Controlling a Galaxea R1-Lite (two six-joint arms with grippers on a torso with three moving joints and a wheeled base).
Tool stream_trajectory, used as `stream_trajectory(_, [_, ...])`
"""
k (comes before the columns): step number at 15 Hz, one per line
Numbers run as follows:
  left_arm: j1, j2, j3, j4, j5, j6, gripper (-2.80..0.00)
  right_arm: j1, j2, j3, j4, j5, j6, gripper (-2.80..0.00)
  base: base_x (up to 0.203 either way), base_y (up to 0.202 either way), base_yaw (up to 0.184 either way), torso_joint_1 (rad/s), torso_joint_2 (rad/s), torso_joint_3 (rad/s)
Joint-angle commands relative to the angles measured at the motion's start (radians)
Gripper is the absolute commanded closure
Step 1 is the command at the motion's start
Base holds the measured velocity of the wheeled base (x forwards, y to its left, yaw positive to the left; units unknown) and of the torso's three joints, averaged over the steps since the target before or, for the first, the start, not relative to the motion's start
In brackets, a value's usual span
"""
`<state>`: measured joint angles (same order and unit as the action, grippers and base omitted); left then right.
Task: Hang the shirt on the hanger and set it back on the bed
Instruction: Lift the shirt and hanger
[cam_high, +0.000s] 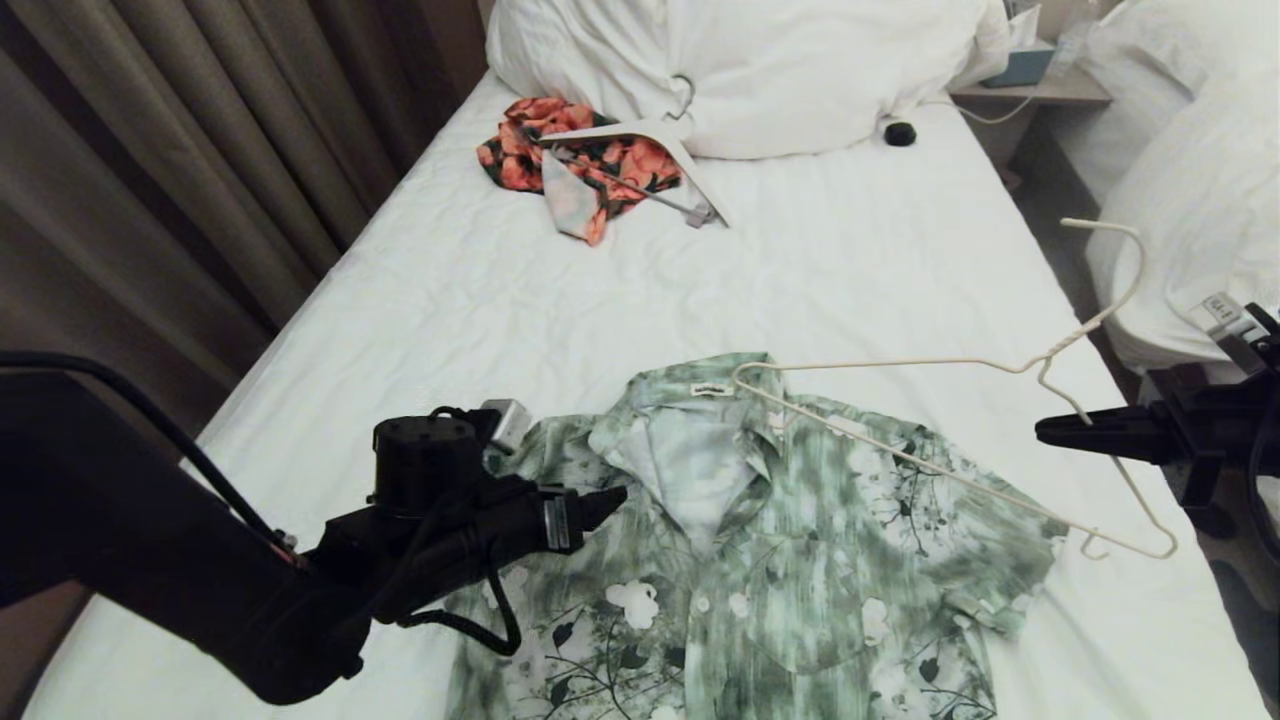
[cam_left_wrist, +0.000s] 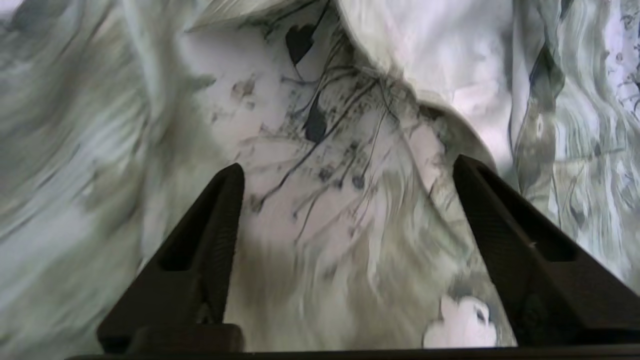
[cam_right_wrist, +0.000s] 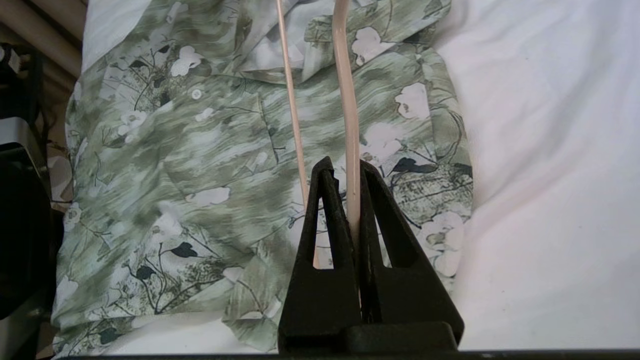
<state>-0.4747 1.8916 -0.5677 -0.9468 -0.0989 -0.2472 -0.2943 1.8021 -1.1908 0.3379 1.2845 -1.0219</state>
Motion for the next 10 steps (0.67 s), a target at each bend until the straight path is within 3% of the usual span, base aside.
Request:
stream_trajectory(1, [-0.002,-0.041,0.019,-0.006,-0.002,-0.004,-2.80,0.002,0.005,0.002,0.001,0.007,-0.006,0.00,0.000,0.000,0.000,0.000,0.00,0.000])
stream_trajectory(6, [-0.028,0.049,-0.079,-0.014,0.002,-0.010,-2.80,0.005,-0.001,0.008,0.001,0.007,-0.006,0.00,0.000,0.000,0.000,0.000,0.00,0.000])
stream_trajectory(10, [-0.008,0.163,-0.170,-0.035,0.034,-0.009,-2.80,0.009,0.003,0.005,0.000,0.007,-0.006,0.00,0.000,0.000,0.000,0.000,0.00,0.000])
